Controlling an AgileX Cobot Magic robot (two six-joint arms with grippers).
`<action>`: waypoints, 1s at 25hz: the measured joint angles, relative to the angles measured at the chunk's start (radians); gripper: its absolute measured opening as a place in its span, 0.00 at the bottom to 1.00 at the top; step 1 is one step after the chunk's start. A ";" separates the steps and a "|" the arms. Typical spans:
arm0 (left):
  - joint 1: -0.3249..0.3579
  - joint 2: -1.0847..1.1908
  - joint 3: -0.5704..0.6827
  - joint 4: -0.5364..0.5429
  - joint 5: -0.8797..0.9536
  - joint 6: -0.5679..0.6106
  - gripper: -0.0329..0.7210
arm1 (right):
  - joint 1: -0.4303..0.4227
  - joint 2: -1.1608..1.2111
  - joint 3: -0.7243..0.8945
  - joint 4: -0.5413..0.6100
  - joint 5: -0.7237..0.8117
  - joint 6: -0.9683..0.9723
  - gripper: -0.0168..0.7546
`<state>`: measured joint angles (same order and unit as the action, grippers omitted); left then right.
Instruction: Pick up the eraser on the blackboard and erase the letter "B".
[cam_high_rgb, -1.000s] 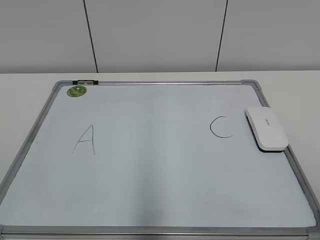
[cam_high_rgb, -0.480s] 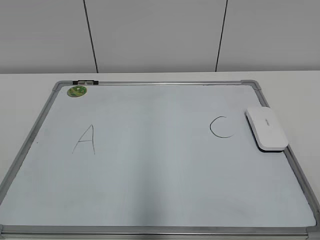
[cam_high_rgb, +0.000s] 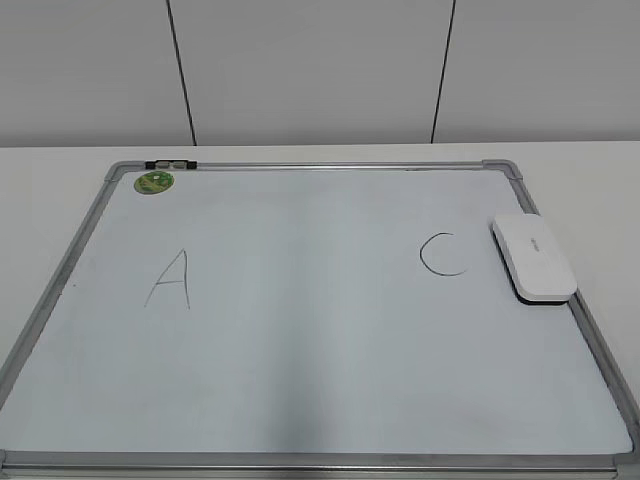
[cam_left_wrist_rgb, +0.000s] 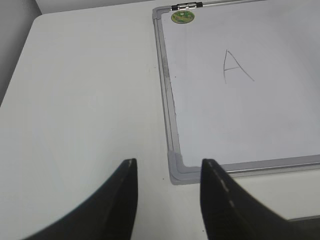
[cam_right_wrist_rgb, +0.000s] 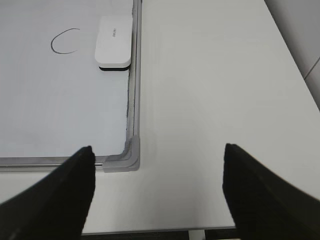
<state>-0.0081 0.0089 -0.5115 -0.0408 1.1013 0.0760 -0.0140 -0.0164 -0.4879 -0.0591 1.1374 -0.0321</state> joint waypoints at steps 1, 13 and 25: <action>0.000 0.000 0.000 0.000 0.000 0.000 0.45 | 0.000 0.000 0.000 0.000 0.000 0.000 0.79; 0.000 0.000 0.000 0.000 0.000 0.000 0.43 | 0.000 0.000 0.000 0.000 0.000 0.000 0.79; 0.000 0.000 0.000 0.000 0.000 0.000 0.39 | 0.000 0.000 0.000 0.000 0.000 0.000 0.79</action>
<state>-0.0081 0.0089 -0.5115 -0.0408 1.1013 0.0760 -0.0140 -0.0164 -0.4879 -0.0591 1.1374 -0.0321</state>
